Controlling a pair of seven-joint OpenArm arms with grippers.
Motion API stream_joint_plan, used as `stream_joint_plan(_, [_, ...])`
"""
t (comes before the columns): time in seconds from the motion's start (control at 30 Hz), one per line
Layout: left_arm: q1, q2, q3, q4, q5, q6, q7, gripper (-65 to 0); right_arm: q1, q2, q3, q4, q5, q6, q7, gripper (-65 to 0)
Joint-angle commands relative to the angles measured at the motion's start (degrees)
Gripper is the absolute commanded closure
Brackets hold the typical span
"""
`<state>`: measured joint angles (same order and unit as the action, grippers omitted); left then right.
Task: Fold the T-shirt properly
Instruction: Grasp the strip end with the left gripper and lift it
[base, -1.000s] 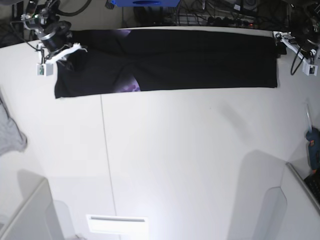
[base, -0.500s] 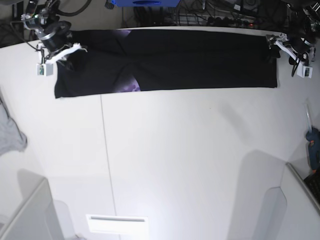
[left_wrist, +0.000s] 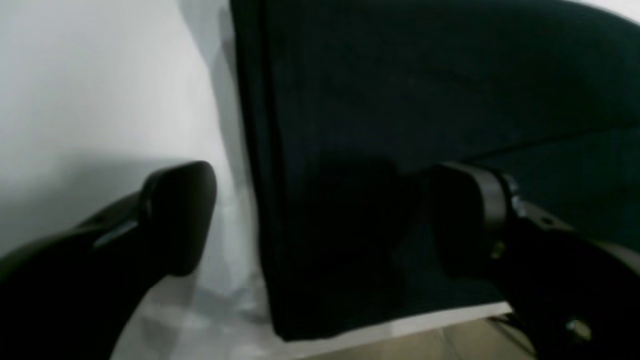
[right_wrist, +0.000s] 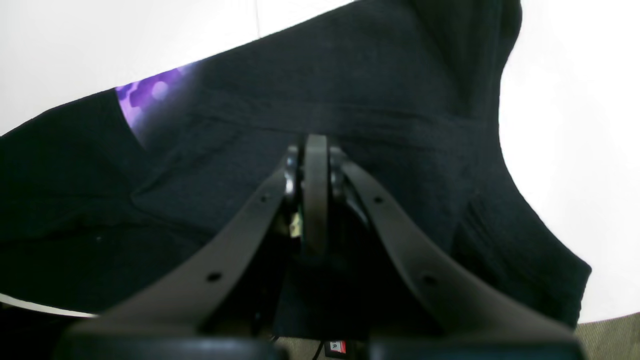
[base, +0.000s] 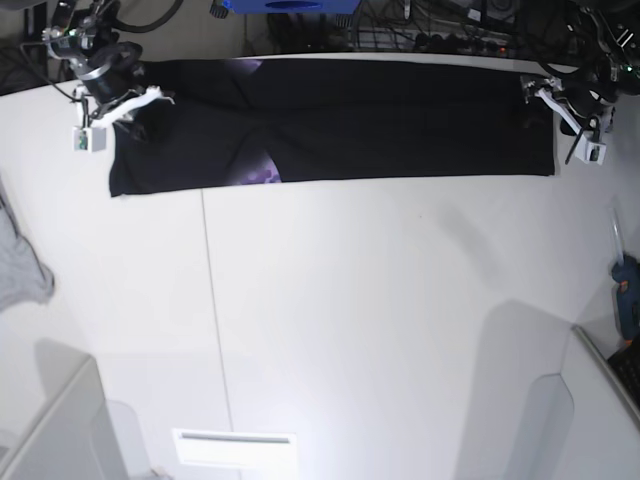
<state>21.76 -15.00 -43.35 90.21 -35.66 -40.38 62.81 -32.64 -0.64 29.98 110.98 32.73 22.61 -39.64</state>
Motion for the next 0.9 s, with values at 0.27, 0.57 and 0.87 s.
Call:
stream_joint_plan(0.27, [0.4,-0.5,1.4,-0.3,1.9,0.4,2.1,-1.5,-0.2,0.3,0.1,0.9,0.7,0.6,1.1,0.0])
stream_joint_plan(0.57, [-1.7,-2.2,-2.8,0.1,1.8,0.4,2.1,0.0,-0.1,0.2,0.1,0.9,0.8,0.6,1.1,0.0])
stream_joint_plan(0.87, [-0.5,-3.1,-6.4,10.7,1.6,0.4,2.3,0.0,-0.1,0.2,0.1,0.9,1.1,0.6,1.1,0.0])
